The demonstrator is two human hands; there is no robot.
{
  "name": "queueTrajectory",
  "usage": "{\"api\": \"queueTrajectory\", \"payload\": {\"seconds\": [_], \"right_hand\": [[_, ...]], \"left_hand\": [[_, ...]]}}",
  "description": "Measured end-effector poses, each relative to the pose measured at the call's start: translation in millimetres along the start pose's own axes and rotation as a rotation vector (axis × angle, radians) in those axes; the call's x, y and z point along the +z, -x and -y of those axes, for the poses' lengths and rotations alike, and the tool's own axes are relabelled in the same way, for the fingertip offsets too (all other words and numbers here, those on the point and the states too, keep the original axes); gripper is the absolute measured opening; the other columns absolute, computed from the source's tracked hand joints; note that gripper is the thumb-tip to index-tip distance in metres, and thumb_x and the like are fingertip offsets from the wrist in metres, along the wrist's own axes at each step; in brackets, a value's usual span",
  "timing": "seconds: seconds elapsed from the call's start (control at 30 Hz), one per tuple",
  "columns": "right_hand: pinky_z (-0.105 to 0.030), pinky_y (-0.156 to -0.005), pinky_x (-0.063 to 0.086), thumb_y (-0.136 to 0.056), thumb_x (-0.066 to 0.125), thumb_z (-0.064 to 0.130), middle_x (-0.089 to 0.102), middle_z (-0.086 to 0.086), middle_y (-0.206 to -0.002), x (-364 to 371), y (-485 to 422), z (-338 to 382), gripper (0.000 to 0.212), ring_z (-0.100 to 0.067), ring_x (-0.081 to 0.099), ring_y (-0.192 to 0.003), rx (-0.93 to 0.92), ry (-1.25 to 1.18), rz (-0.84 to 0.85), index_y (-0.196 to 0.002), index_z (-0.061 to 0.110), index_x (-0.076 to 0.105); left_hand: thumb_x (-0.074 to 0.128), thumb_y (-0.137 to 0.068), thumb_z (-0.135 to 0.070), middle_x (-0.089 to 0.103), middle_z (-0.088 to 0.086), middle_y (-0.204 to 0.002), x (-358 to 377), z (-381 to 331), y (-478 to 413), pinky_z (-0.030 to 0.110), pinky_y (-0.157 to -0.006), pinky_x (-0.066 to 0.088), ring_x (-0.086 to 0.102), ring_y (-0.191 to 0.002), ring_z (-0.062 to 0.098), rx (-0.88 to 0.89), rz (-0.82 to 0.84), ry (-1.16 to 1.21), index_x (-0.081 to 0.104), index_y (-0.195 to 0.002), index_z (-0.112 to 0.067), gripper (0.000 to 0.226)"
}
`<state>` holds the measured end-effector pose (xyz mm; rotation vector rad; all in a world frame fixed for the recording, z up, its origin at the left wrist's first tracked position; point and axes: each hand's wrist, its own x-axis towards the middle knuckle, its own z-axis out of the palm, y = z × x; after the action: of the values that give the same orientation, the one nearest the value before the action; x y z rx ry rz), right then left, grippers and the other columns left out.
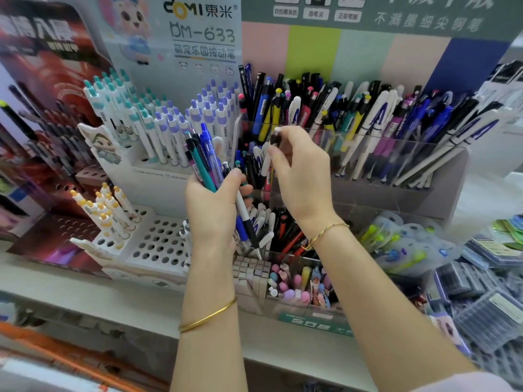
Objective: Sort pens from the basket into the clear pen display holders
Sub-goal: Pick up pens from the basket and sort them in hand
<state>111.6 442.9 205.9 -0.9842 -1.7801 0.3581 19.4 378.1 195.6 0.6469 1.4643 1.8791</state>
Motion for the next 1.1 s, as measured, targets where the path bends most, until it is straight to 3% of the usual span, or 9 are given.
{"api": "queueTrajectory", "payload": {"seconds": [0.2,0.33,0.5,0.6,0.7,0.8,0.93,1.1], "right_hand": [[-0.041,-0.074,0.052,-0.095,0.056,0.014,0.066,-0.005,-0.089,-3,-3,5,0.014,-0.021,0.061,-0.083,0.013,0.126,0.056,-0.106,0.006,0.06],[-0.037,-0.074,0.048,-0.097,0.053,0.022,0.064,-0.007,-0.093,-1,-10,5,0.016,-0.025,0.059,-0.088,0.08,0.284,0.199,-0.101,0.007,0.059],[-0.033,-0.062,0.036,-0.097,0.052,0.027,0.06,-0.007,-0.104,13,1,3,0.027,-0.027,0.058,-0.094,0.067,0.548,0.347,-0.117,0.009,0.054],[-0.034,-0.064,0.042,-0.092,0.061,0.026,0.057,0.0,-0.089,5,3,-1,0.019,-0.021,0.057,-0.082,0.156,0.337,0.299,-0.099,0.012,0.051],[-0.03,-0.068,0.051,-0.092,0.061,0.019,0.056,0.008,-0.079,-14,0,1,0.006,-0.01,0.057,-0.073,0.277,-0.07,0.185,-0.095,0.015,0.057],[-0.024,-0.054,0.049,-0.097,0.054,0.027,0.063,-0.001,-0.075,-31,-1,6,0.02,-0.008,0.061,-0.061,0.468,-0.383,0.304,-0.094,0.012,0.067],[-0.021,-0.048,0.044,-0.095,0.058,0.023,0.06,-0.003,-0.064,-41,-3,3,0.021,-0.013,0.056,-0.054,0.532,-0.472,0.44,-0.081,0.01,0.067],[-0.019,-0.042,0.041,-0.096,0.056,0.019,0.062,-0.004,-0.068,-46,-6,-4,0.018,-0.009,0.054,-0.049,0.496,-0.518,0.227,-0.087,0.008,0.066]], "left_hand": [[0.063,-0.092,-0.012,0.065,0.003,-0.09,3,0,0,0.018,-0.053,0.053,0.068,-0.064,0.005,-0.041,0.053,-0.003,0.049,-0.119,-0.014,0.031],[0.066,-0.09,-0.013,0.066,0.001,-0.084,4,1,0,0.02,-0.056,0.054,0.069,-0.065,0.005,-0.032,0.07,-0.015,0.051,-0.118,-0.013,0.031],[0.067,-0.089,-0.012,0.069,0.0,-0.077,4,-3,1,0.022,-0.057,0.055,0.07,-0.066,0.008,-0.02,0.1,0.037,0.053,-0.112,-0.012,0.027],[0.067,-0.088,-0.012,0.071,-0.003,-0.069,4,-5,2,0.023,-0.057,0.056,0.071,-0.067,0.01,-0.017,0.123,0.048,0.053,-0.108,-0.014,0.024],[0.067,-0.088,-0.011,0.071,0.005,-0.083,7,-7,2,0.025,-0.058,0.057,0.072,-0.07,0.014,-0.026,0.15,0.042,0.053,-0.113,-0.01,0.029],[0.068,-0.088,-0.013,0.072,0.01,-0.094,14,-6,5,0.029,-0.064,0.059,0.073,-0.076,0.017,-0.019,0.2,-0.012,0.056,-0.118,-0.007,0.033],[0.067,-0.089,-0.017,0.072,0.008,-0.099,23,-6,11,0.03,-0.067,0.059,0.073,-0.083,0.018,-0.032,0.285,-0.021,0.059,-0.116,-0.01,0.029],[0.055,-0.097,-0.012,0.074,0.004,-0.082,25,-9,11,0.025,-0.056,0.057,0.073,-0.071,0.015,-0.001,0.293,-0.069,0.059,-0.109,-0.01,0.013]]}}
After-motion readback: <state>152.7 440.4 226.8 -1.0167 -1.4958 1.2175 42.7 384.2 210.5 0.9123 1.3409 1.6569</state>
